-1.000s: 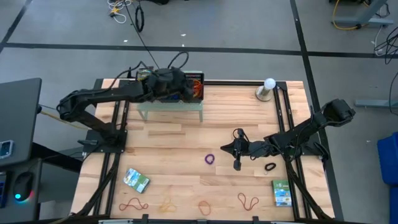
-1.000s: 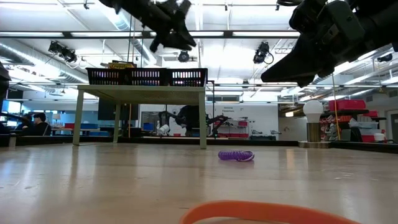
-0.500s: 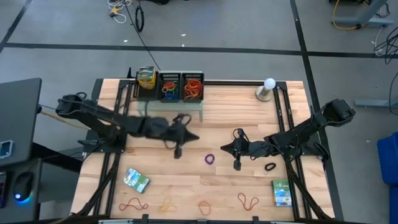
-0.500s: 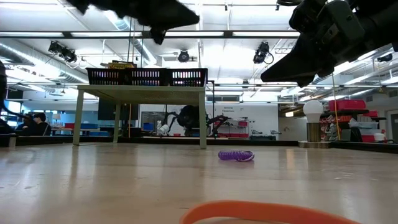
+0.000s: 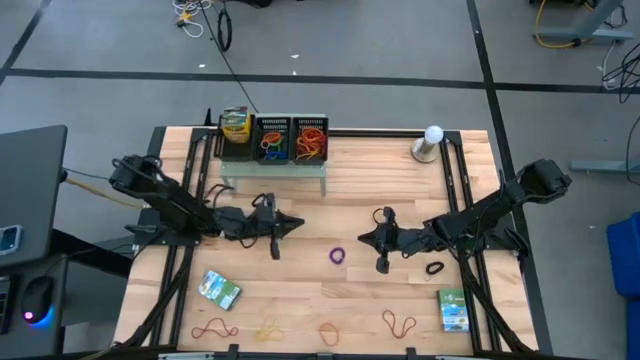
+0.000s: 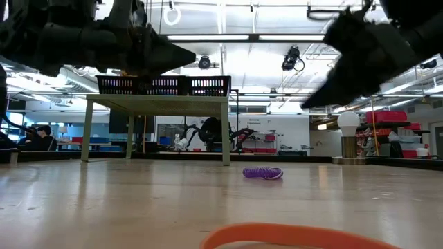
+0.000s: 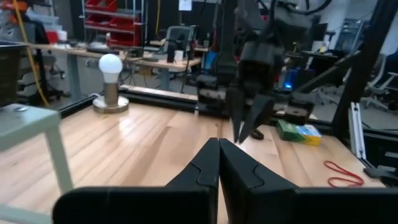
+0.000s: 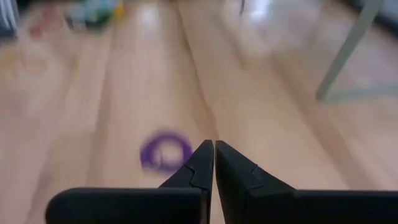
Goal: Pick & Place Office Desk Supplies
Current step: Put the crayon box into the left black bin on the shelf
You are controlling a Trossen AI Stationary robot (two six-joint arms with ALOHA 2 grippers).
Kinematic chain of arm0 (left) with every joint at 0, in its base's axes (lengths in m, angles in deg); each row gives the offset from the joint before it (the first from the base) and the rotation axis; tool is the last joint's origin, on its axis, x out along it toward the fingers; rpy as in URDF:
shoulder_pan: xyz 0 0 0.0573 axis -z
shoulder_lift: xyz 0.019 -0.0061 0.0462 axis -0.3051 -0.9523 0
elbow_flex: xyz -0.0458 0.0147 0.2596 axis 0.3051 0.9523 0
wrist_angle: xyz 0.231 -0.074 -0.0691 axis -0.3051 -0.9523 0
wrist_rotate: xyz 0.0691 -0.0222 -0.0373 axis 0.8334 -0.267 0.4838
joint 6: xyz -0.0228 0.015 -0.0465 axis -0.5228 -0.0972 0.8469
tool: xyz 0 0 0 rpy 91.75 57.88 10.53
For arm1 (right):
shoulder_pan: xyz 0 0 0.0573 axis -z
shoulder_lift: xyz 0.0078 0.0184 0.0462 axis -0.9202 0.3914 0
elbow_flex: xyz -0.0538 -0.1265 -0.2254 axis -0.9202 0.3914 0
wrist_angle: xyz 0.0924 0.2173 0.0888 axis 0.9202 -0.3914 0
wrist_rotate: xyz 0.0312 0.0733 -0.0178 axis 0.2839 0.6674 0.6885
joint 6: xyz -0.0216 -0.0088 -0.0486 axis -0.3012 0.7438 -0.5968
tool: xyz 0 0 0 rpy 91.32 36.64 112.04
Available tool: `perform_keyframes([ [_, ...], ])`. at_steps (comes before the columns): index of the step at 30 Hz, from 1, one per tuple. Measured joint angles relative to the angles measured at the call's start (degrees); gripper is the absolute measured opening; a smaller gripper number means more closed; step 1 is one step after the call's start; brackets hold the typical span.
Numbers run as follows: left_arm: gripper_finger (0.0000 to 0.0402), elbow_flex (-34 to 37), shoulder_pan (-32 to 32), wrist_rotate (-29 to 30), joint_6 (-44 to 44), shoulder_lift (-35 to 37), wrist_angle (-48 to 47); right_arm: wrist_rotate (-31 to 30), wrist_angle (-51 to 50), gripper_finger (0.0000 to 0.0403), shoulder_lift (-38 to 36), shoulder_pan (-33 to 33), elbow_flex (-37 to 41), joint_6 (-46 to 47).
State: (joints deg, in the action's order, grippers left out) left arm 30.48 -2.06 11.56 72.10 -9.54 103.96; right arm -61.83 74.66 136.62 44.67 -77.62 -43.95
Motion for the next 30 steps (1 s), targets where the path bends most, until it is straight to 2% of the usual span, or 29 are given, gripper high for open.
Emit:
perform_keyframes([
  [3, 0.001, -0.78, 0.17, -0.27, -1.09, -3.21, 4.04, 3.31, -12.82, 0.0019, -0.15, -1.81, -2.62, 5.35],
  [7, 0.001, -2.14, 0.47, -3.02, -1.19, -6.52, 4.13, 6.19, -43.54, 0.0005, 1.13, -7.26, -13.14, 18.29],
  [9, 0.001, -2.8, 0.5, -3.31, -1.31, -7.67, 4.25, 8.21, -55.61, 0.0006, 2.16, -10.7, -18.64, 24.39],
  [13, 0.001, -4.03, 0.44, -3.16, -2.11, -8.85, 4.08, 16.44, -67.85, 0.0006, 4.99, -17.34, -27.68, 36.15],
  [17, 0.001, -4.4, 0.47, -3.09, -2.84, -8.88, 4.16, 25.97, -76.2, 0.0016, 8.81, -23.07, -33.7, 48.07],
  [20, 0.001, -4.4, 0.44, -3.07, -2.86, -8.88, 4.19, 33.42, -77.09, 0.0035, 12.02, -27.16, -35.31, 52.59],
  [25, 0.001, -4.4, 0.46, -3.09, -2.86, -8.88, 3.96, 49.3, -75.59, 0.0038, 17.13, -33.48, -35.47, 52.28],
  [30, 0.001, -4.4, 0.46, -3.16, -2.8, -8.88, 3.95, 56.52, -74.05, 0.0006, 20.04, -38.37, -35.18, 47.98],
])
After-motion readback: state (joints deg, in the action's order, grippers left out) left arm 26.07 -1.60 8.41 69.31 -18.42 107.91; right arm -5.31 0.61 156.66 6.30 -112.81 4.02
